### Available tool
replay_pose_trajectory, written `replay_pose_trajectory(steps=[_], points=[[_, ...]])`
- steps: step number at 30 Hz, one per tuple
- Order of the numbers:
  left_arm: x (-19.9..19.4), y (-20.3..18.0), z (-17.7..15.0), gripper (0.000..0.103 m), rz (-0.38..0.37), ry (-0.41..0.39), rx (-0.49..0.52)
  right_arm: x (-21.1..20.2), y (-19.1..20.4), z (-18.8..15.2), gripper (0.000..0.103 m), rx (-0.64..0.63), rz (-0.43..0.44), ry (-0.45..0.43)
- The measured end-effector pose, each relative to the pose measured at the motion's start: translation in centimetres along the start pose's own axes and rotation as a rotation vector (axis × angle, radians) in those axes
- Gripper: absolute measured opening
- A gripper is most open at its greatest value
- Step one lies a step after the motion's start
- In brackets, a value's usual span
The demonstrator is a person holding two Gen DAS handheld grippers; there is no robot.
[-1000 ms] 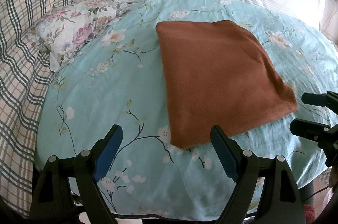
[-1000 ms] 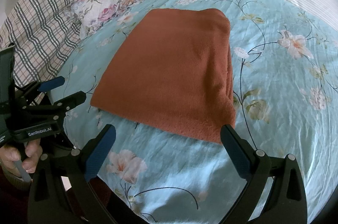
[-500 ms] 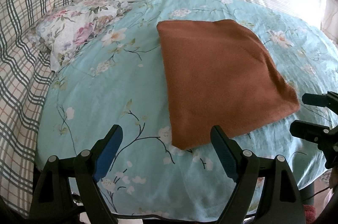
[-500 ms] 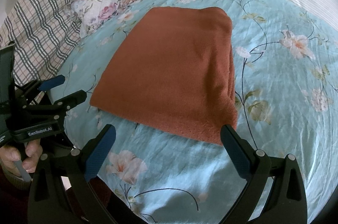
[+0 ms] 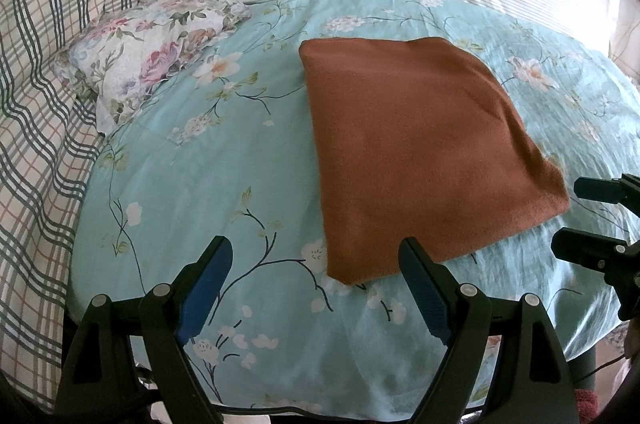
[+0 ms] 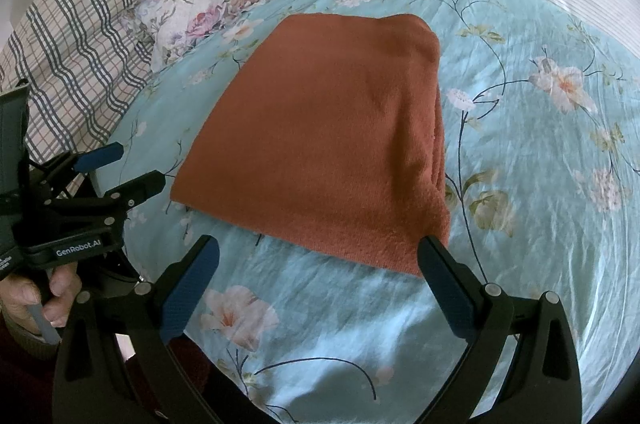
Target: Fold small clothes
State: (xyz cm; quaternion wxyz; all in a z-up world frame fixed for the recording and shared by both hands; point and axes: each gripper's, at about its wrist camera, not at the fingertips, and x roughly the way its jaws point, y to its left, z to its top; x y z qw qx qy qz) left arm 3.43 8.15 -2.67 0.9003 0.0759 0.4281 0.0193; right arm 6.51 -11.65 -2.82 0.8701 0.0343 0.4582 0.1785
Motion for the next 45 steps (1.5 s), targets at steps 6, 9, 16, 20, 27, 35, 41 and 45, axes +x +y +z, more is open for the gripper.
replay_pose_trajectory(steps=[6, 9, 16, 20, 27, 35, 41, 45], points=[[0.0, 0.1, 0.0, 0.086, 0.0, 0.0, 0.0, 0.0, 0.2, -0.1, 0.099, 0.0, -0.002, -0.002], [0.0, 0.0, 0.0, 0.086, 0.001, 0.0, 0.001, 0.0, 0.1, 0.0, 0.099, -0.001, 0.001, -0.002], [0.0, 0.2, 0.0, 0.086, 0.0, -0.001, 0.002, -0.6, 0.0, 1.0, 0.099, -0.022, -0.016, -0.015], [0.0, 0.0, 0.2, 0.086, 0.004, -0.001, 0.004, -0.7, -0.4, 1.5, 0.099, -0.026, -0.023, -0.014], [0.1, -0.2, 0.6, 0.086, 0.015, -0.001, 0.013, -0.3, -0.8, 1.7, 0.099, -0.037, -0.021, -0.005], [0.5, -0.4, 1.9, 0.086, 0.041, -0.026, 0.032, -0.3, -1.7, 2.9, 0.099, -0.045, -0.042, -0.02], [0.9, -0.3, 3.2, 0.086, 0.055, -0.043, 0.042, 0.0, -2.3, 4.1, 0.099, -0.044, -0.053, -0.019], [1.2, -0.2, 3.7, 0.086, 0.059, -0.039, 0.036, 0.4, -2.5, 4.5, 0.099, -0.045, -0.053, -0.014]])
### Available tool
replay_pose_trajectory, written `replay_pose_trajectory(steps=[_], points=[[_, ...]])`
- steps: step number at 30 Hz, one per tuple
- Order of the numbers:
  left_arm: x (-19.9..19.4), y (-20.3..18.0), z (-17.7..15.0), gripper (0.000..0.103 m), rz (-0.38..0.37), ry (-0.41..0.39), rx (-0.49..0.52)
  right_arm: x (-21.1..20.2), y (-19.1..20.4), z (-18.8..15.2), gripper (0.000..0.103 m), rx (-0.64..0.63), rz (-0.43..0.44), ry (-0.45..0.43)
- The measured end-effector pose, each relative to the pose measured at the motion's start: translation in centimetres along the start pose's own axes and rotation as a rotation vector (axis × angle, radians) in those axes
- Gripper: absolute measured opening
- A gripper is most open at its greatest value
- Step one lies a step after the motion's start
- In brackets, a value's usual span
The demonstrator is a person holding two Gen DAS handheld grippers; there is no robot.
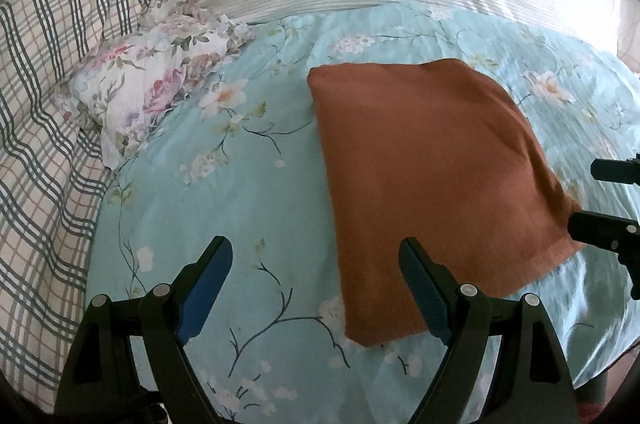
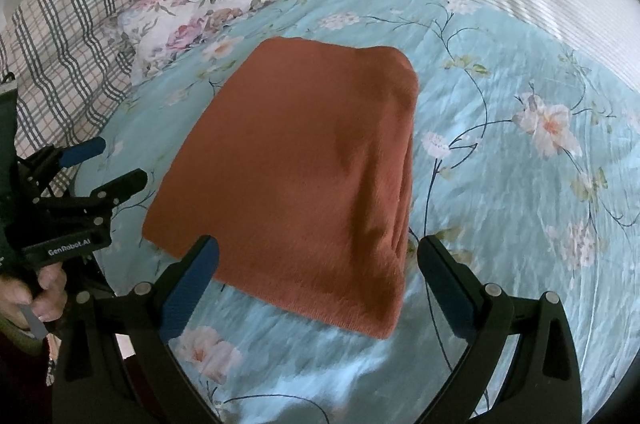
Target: Fold small clothes
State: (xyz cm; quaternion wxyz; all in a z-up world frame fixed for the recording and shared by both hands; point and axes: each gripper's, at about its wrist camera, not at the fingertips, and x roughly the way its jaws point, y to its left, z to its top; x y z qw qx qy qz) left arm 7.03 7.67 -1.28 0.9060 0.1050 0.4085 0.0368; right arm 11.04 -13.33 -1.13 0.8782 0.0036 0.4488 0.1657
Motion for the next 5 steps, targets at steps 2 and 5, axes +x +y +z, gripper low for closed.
replay_pose_trajectory(steps=[2, 5], points=[[0.06, 0.01, 0.08, 0.086, 0.008, 0.002, -0.001, 0.17, -0.02, 0.18, 0.099, -0.004, 0.001, 0.002], [0.32, 0.22, 0.22, 0.086, 0.015, 0.007, -0.007, 0.43, -0.06, 0.31, 0.099, -0.002, 0.005, 0.003]])
